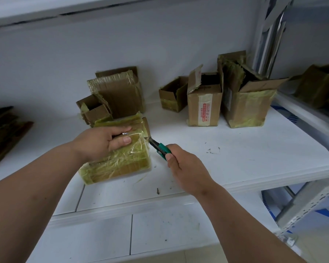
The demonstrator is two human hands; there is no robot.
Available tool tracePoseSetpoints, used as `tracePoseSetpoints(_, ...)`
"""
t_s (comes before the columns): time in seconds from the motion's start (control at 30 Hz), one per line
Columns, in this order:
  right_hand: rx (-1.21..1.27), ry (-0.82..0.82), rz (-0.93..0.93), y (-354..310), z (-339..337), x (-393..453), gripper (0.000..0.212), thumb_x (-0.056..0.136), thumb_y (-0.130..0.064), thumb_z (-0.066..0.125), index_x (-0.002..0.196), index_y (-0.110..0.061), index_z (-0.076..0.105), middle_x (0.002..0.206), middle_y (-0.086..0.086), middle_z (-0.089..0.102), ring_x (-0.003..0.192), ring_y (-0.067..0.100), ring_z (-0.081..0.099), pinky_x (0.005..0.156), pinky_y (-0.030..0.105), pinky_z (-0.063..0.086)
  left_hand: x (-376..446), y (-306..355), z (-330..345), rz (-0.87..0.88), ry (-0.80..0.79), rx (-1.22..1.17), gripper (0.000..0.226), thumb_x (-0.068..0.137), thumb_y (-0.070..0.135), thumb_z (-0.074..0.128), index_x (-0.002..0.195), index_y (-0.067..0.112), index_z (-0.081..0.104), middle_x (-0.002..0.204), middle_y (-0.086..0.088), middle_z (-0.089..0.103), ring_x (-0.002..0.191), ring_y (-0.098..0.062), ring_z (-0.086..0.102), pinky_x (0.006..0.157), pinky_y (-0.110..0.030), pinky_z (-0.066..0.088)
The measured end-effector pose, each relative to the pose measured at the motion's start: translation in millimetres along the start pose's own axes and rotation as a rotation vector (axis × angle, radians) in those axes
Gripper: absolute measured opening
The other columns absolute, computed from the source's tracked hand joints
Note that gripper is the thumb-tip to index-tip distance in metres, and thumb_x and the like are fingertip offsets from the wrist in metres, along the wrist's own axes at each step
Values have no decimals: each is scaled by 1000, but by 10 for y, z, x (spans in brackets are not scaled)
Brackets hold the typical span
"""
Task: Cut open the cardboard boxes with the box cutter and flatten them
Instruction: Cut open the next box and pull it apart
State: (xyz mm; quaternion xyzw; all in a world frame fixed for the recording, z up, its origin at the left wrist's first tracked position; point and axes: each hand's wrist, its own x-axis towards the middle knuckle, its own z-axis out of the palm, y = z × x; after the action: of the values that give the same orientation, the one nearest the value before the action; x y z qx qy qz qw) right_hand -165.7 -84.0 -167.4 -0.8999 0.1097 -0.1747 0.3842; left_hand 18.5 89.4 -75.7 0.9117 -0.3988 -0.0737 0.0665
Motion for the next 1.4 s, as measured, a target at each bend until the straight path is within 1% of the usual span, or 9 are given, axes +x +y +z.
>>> tracePoseSetpoints(0.13, 28, 13, -26, -68, -47, 18, 37, 106, -25, 32, 142, -28, 42, 92, -2, 62, 75, 15, 57, 69, 35, 48, -3, -3, -13, 6, -22, -8, 79, 75, 88, 27, 144, 50, 35, 151, 8, 42, 137, -19, 41, 98, -28, 33)
tracePoseSetpoints(0.3, -14, 19, -54, -92, -52, 69, 38, 106, -24, 32, 142, -29, 42, 87, -6, 58, 69, 9, 51, 62, 31, 43, 7, -32, -14, 23, -12, -17, 113, 45, 104, 9, 142, 53, 35, 150, 11, 44, 135, -18, 43, 93, -25, 32)
tracePoseSetpoints(0.47, -18, 21, -37, -55, -47, 79, 36, 106, -27, 33, 140, -27, 45, 81, -7, 58, 68, 13, 55, 59, 31, 45, 24, -26, -13, 32, -18, -15, 108, 49, 101, 11, 143, 52, 36, 150, 10, 44, 135, -18, 43, 93, -25, 32)
tracePoseSetpoints(0.63, 0, 37, -26, -68, -30, 138, 15, 99, -36, 47, 114, -37, 52, 65, -7, 55, 57, 11, 52, 52, 23, 40, 42, -20, -51, 32, -44, -25, 100, 59, 97, 15, 144, 49, 36, 149, 10, 45, 133, -16, 45, 92, -24, 31)
tracePoseSetpoints(0.73, -22, 37, -15, -84, -41, 171, 25, 100, -36, 47, 124, -39, 51, 71, -8, 58, 62, 10, 54, 55, 23, 42, 50, -35, -88, 60, -63, -31, 117, 43, 105, 8, 143, 50, 36, 147, 11, 48, 130, -14, 48, 91, -24, 33)
tracePoseSetpoints(0.87, -63, 20, -22, -71, -67, 221, 34, 100, -37, 47, 133, -38, 49, 80, -14, 58, 67, 10, 54, 57, 23, 40, 92, -39, -111, 66, -70, -28, 121, 41, 106, 6, 143, 49, 36, 146, 11, 48, 128, -14, 49, 90, -24, 34)
tracePoseSetpoints(1.0, -71, 11, -37, -58, -56, 194, 27, 99, -34, 48, 126, -34, 53, 72, -9, 58, 64, 13, 55, 58, 29, 44, 106, -38, -113, 62, -58, -40, 113, 50, 103, 10, 144, 47, 38, 147, 14, 47, 130, -11, 47, 91, -21, 32)
tracePoseSetpoints(1.13, -82, 22, -41, -16, -10, 163, 25, 99, -35, 48, 124, -34, 52, 71, -7, 58, 61, 12, 53, 57, 28, 44, 112, -44, -115, 68, -61, -40, 124, 39, 106, 5, 143, 47, 39, 146, 16, 47, 130, -10, 47, 91, -21, 32)
tracePoseSetpoints(1.4, -132, -15, -22, 21, 54, 77, 17, 99, -36, 47, 114, -30, 53, 67, -7, 54, 60, 12, 50, 57, 25, 40, 113, -67, -107, 70, -48, -8, 126, 39, 106, 2, 143, 47, 39, 143, 14, 51, 125, -11, 51, 88, -22, 35)
